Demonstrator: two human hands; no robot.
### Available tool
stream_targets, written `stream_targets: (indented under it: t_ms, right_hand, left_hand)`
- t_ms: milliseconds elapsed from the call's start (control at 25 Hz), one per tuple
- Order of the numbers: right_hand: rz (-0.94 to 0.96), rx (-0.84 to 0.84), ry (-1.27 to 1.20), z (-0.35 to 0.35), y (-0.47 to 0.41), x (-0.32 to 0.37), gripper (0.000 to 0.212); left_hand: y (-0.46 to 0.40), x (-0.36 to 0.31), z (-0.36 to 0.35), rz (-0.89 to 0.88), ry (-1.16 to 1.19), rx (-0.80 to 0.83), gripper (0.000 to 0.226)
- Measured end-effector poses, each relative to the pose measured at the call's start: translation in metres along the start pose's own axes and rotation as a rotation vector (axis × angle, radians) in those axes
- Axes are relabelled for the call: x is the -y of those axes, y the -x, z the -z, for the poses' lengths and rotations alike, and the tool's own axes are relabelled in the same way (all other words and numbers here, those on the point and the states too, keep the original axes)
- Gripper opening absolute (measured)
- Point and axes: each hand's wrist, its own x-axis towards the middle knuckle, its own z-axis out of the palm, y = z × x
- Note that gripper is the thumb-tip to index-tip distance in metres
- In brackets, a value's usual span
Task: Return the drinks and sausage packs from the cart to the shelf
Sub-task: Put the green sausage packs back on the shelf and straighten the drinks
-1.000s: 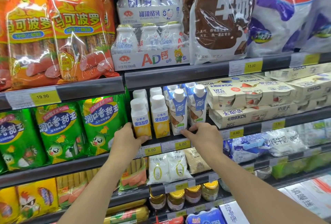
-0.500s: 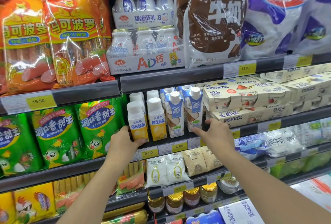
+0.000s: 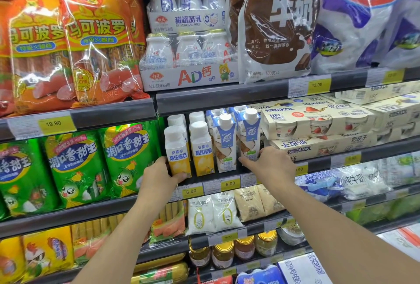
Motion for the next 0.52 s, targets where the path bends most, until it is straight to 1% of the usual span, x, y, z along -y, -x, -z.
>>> stream_targets:
  t_ms: [520]
  right_hand:
    - [0.014,0.011,-0.03,-0.0038,0.0031,-0.0046,0.066]
  left_hand:
    - [-0.0012,0.0004,0.0002,0.012,-0.012,0.015,0.039]
